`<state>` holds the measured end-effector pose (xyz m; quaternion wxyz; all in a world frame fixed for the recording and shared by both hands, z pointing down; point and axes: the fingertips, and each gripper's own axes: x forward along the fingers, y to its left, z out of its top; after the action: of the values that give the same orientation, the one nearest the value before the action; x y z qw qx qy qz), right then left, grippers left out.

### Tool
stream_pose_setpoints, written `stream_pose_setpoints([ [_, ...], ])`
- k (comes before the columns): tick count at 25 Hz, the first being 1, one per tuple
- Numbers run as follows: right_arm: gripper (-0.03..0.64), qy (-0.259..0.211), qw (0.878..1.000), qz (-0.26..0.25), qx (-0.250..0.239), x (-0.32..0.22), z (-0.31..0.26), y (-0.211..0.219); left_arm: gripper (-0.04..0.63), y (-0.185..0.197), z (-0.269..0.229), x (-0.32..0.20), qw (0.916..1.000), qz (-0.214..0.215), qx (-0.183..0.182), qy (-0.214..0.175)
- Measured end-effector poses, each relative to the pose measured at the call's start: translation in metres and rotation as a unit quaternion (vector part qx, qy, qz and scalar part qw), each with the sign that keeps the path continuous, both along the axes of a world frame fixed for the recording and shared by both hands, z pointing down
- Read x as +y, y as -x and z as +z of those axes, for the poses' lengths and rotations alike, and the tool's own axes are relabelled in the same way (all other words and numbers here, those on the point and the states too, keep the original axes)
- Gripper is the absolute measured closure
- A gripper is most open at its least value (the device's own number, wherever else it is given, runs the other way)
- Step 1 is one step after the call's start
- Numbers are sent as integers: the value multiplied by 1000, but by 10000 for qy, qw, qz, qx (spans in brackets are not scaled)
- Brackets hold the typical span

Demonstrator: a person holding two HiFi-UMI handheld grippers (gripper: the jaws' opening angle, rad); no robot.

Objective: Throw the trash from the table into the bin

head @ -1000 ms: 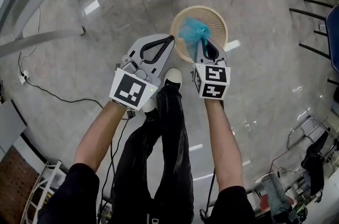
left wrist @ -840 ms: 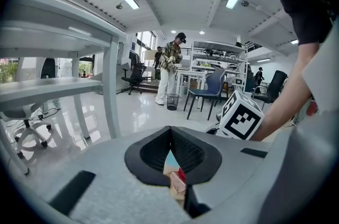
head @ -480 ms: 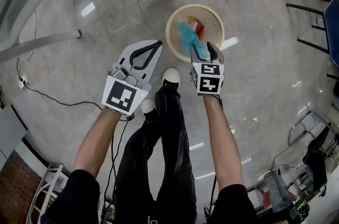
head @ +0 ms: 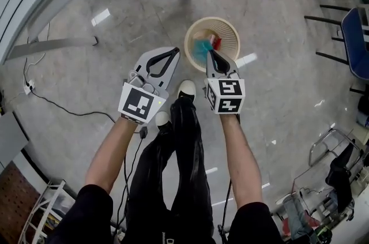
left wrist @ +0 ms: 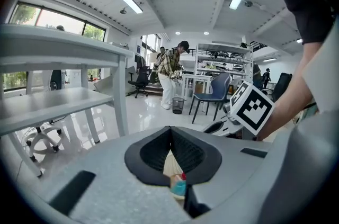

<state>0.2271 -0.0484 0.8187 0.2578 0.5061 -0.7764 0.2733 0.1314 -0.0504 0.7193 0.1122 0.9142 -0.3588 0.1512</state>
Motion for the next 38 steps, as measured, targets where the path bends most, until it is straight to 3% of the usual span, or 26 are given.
stream_pose_setpoints([
  [7,606,-956,9950,-75,-267,-16,-128,35,591,29,-83,5,9990,-149,-88,-405],
  [16,607,-1892,9799,-422,-476,-6,-310,94,589,73,-224,17,9944,-736,158,-736],
  [23,606,-2410,9640,-928,-637,-3,-429,162,590,139,-325,28,9834,-1228,140,-1328],
  [30,607,-2654,9486,-1569,-707,61,-511,250,590,214,-410,76,9693,-1983,350,-1413],
  [38,607,-2973,9319,-1974,-654,92,-580,290,591,260,-460,116,9575,-2398,423,-1547],
])
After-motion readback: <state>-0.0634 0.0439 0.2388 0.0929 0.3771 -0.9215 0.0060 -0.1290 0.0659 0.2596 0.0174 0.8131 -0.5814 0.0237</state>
